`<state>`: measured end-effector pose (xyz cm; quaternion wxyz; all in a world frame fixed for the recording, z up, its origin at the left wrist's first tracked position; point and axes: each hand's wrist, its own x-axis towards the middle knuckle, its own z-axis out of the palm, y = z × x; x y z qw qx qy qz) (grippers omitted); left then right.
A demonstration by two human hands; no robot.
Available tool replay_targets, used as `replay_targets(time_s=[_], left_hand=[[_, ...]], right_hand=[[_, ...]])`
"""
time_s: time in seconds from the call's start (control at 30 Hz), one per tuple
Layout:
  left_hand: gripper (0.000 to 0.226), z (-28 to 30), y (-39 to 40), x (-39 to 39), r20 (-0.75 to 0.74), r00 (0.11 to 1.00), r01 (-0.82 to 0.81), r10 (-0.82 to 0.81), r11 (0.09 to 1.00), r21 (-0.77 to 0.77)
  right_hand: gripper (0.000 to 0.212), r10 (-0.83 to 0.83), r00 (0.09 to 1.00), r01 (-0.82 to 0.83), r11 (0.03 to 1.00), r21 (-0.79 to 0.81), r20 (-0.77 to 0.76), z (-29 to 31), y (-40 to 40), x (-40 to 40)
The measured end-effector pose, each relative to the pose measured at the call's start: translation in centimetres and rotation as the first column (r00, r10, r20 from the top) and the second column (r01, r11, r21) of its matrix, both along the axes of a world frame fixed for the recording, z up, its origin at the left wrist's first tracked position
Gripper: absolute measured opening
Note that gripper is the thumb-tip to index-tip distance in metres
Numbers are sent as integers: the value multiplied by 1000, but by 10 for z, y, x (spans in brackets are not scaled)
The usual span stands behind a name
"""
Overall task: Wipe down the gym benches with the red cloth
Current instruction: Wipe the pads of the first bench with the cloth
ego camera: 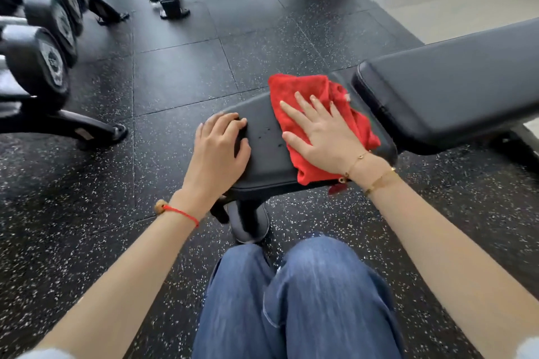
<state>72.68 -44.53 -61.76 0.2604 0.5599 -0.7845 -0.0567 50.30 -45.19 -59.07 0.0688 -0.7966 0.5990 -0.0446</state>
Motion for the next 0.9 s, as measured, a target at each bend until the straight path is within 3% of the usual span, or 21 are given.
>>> replay_targets(time_s=[0.13,0.23,0.37,0.53,0.63,0.8,0.9], left_hand=[[36,0,1,1,-12,1000,-2,2,1000,-2],[35,-1,0,3,-35,999,-12,12,1000,-11],[33,-1,3,0,-58,998,-18,18,1000,-7],[34,-4,2,2,-87,995,-42,41,999,-13],[35,-6,2,5,-94,993,-69,67,998,-12],[36,-7,3,5,-107,991,-86,84,996,-17],[36,-7,3,5,-105,990,-96,94,995,-15]], right_hand=[[57,-29,999,31,998,-61,34,-8,20,-7],[55,-125,990,126,992,-3,72,-10,6,-24],[55,-278,960,277,958,79,11,2,-51,-14],[56,-47,999,47,999,-25,11,-7,-26,40],[57,41,999,-39,996,-82,31,-12,7,24],[57,-235,972,234,972,19,13,-5,-26,-9],[58,-216,976,216,976,6,-24,-3,-37,25]])
